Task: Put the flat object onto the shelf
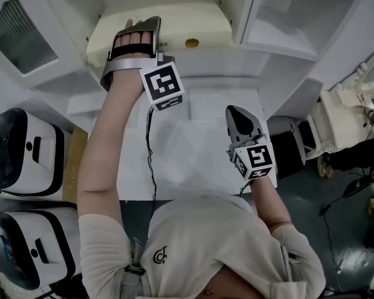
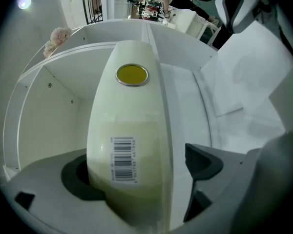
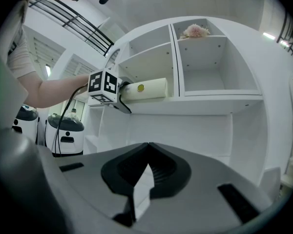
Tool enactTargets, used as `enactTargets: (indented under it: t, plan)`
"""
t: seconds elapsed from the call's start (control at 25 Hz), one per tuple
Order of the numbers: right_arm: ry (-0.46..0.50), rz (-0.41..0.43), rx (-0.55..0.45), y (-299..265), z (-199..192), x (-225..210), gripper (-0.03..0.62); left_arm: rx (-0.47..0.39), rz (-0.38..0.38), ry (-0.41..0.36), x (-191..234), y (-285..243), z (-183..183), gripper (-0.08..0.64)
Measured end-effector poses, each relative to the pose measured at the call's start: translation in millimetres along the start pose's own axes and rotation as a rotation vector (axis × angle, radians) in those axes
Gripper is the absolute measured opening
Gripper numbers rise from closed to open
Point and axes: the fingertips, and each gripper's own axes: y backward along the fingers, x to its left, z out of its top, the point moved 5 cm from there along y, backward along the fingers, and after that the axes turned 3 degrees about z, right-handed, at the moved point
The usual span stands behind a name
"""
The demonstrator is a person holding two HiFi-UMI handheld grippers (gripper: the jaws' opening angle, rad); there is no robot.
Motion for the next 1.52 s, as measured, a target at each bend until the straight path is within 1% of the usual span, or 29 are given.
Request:
enactTargets:
  t: [0.28, 0.44, 0.68, 0.84, 0.88, 1.0, 1.08, 1.28, 1.32, 1.36, 1.4, 1.44, 1.48, 1.52]
  plan:
    - [-0.011, 0.013, 0.018, -6.6, -5.7, -3.6, 0.009, -0.012, 0.009, -0.012, 1.6, -21.0, -0.6, 0.505]
    - [-0.012, 0.016, 0.031, -8.8, -9.6, -3.2, 0.008, -0.045, 0.05, -0.025, 3.0, -28.9, -6.5, 0.512]
    - [0.001, 0.022, 0.033, -9.2, -8.3, 2.8, 0.009, -0.071, 0.113, -0.014, 5.9, -28.9, -6.9, 0.514]
    - [0.019, 0.023, 0.036, -8.7, -5.5, 7.2, 0.008, -0.115, 0.145, 0.023, 11.9, -17.4, -6.0, 0.514]
    - [0.027, 0.022, 0.035, -8.7, -4.0, 7.8, 0.008, -0.123, 0.142, 0.036, 13.0, -13.3, -5.6, 0.514]
    - [0.046, 0.019, 0.022, -5.5, 3.1, 9.6, 0.008, -0.116, 0.14, 0.044, 12.8, -0.9, -7.2, 0.512]
    - [0.052, 0.019, 0.014, -1.6, 7.4, 12.6, 0.009, -0.131, 0.121, 0.073, 9.6, 12.4, -6.0, 0.512]
    - [0.055, 0.022, 0.022, 10.0, 7.6, 25.5, 0.009, -0.195, 0.015, 0.09, -11.7, 53.8, -3.4, 0.504]
    - [0.054, 0.023, 0.027, 12.6, 6.2, 28.1, 0.008, -0.203, 0.002, 0.088, -15.8, 62.2, -2.6, 0.489]
    - [0.051, 0.024, 0.031, 15.4, 4.8, 30.6, 0.009, -0.207, 0.001, 0.081, -19.5, 70.1, -1.8, 0.452]
    - [0.048, 0.025, 0.035, 18.2, 4.1, 33.2, 0.008, -0.209, 0.011, 0.072, -22.7, 77.5, -1.1, 0.376]
    - [0.046, 0.026, 0.036, 20.7, 4.2, 36.0, 0.008, -0.208, 0.023, 0.065, -25.8, 84.2, -0.8, 0.271]
    - [0.045, 0.028, 0.035, 23.0, 5.1, 39.2, 0.008, -0.206, 0.028, 0.063, -29.4, 89.9, -1.0, 0.214]
    - [0.047, 0.031, 0.033, 25.0, 6.4, 42.5, 0.009, -0.204, 0.026, 0.066, -33.6, 94.6, -1.5, 0.198]
